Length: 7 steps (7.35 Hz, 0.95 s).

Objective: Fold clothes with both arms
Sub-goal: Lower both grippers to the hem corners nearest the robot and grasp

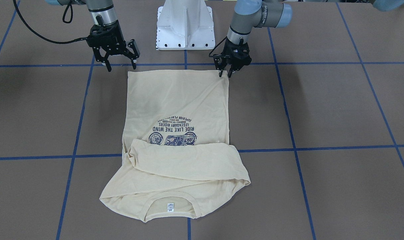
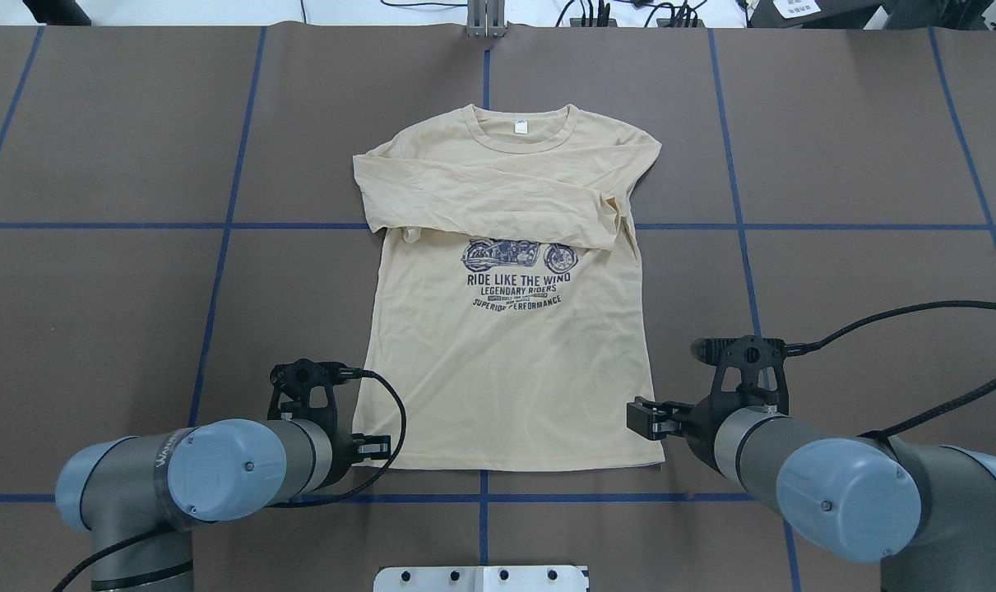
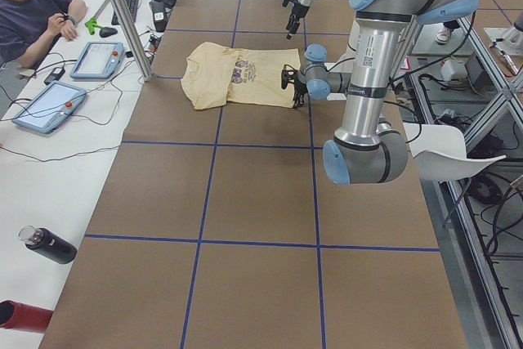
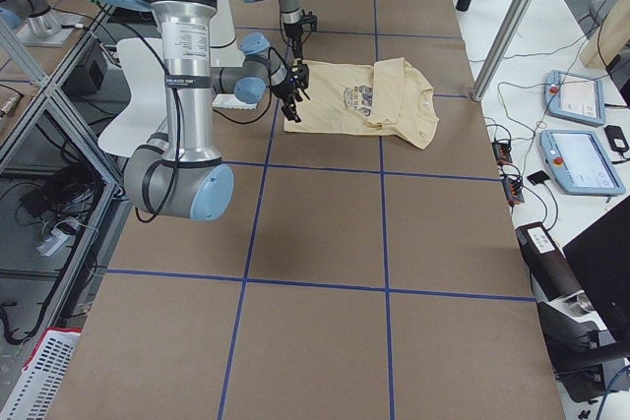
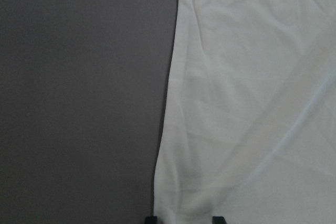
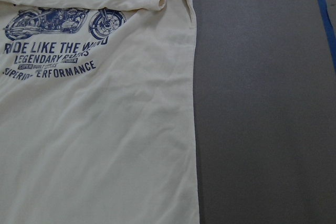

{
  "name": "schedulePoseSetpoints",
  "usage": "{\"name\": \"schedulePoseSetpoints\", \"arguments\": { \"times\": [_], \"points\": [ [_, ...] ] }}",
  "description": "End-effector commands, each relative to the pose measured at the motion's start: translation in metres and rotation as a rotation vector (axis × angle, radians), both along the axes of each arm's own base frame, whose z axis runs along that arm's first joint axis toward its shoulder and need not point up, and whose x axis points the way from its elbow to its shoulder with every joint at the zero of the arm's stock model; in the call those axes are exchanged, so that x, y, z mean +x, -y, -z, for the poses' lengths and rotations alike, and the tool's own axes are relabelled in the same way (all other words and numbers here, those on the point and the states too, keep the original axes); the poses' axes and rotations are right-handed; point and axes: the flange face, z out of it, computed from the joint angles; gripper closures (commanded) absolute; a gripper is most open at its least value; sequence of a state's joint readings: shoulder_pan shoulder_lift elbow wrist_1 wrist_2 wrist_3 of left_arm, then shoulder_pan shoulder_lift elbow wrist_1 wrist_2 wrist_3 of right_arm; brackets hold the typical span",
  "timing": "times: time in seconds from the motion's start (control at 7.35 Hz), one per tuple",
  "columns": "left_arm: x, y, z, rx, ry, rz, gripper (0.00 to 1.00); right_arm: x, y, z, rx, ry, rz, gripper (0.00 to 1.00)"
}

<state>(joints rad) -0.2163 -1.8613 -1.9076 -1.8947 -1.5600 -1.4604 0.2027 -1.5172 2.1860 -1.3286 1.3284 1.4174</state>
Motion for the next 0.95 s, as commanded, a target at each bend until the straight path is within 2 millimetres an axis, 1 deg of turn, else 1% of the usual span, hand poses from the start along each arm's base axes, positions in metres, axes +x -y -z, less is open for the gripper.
{"name": "schedulePoseSetpoints", "arguments": {
  "times": [0.0, 0.14, 0.27, 0.54, 0.68, 0.82],
  "points": [
    [0.002, -0.001, -0.003, -0.001, 0.006, -0.002, 0.60, 0.000, 0.000, 0.000, 0.000, 0.000, 0.000, 0.00],
    [0.001, 0.000, -0.001, -0.001, 0.003, 0.000, 0.78, 0.000, 0.000, 0.000, 0.000, 0.000, 0.000, 0.00],
    [0.000, 0.000, 0.002, -0.001, -0.005, 0.002, 1.00, 0.000, 0.000, -0.001, -0.001, -0.003, 0.000, 0.00],
    [-0.004, -0.001, 0.012, 0.005, -0.024, 0.002, 1.00, -0.007, 0.000, -0.006, -0.004, -0.012, 0.000, 0.00],
    [-0.005, -0.001, 0.013, 0.005, -0.025, 0.002, 1.00, -0.021, 0.000, -0.003, -0.001, -0.008, -0.004, 0.00],
    [-0.005, -0.001, 0.015, 0.000, -0.031, 0.004, 1.00, -0.044, -0.010, -0.011, 0.019, -0.030, -0.009, 0.00]
  ]
}}
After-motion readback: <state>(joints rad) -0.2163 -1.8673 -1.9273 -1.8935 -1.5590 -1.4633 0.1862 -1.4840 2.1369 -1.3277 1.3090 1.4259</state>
